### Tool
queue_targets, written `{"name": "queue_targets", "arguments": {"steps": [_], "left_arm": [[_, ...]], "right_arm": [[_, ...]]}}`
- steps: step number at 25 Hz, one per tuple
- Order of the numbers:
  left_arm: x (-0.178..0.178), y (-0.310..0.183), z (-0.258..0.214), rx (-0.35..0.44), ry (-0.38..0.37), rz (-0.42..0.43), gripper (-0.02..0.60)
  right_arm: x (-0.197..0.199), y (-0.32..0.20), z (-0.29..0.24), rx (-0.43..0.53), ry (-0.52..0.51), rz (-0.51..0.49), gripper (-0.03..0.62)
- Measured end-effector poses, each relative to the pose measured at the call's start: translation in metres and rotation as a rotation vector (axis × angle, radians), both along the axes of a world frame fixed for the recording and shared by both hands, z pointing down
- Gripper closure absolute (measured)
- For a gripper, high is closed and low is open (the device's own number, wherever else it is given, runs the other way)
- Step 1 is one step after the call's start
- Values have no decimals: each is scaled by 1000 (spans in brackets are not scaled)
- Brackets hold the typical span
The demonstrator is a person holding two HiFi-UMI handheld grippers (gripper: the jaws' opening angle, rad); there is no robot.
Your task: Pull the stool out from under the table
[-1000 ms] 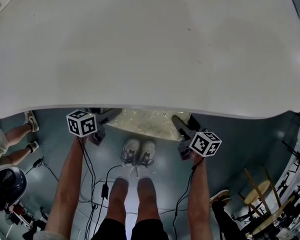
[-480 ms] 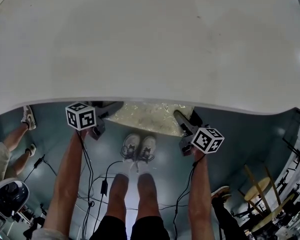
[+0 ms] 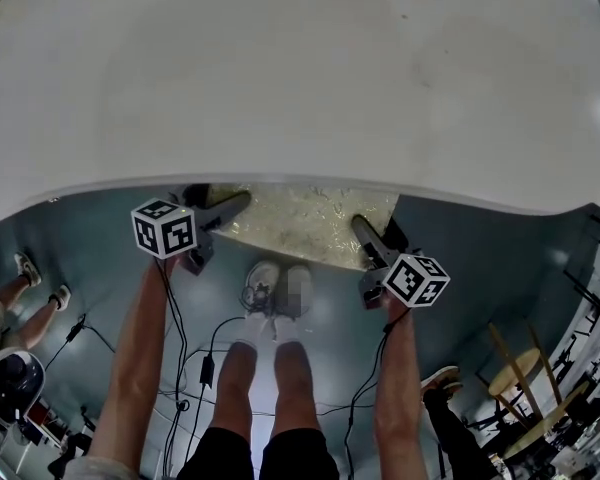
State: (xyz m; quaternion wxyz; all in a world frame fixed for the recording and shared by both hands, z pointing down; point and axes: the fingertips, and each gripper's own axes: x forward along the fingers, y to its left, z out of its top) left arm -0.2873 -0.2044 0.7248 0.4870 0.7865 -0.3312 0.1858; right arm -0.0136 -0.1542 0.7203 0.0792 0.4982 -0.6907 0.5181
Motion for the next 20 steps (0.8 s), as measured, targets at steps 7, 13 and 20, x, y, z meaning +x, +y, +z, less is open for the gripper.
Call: {"name": "queue_targets", "arguments": {"steps": [7,13,20], "left_arm": [[3,2,-12,-8,5,-18,161],[24,29,-26,0,3,-4,161],[65,42,-56,34,2,104,161]], "right_arm": [[6,6,-21,9,53,60,205],[29,40,-36,12,73,100,206],[61,83,-62,45,65,211,206]]}}
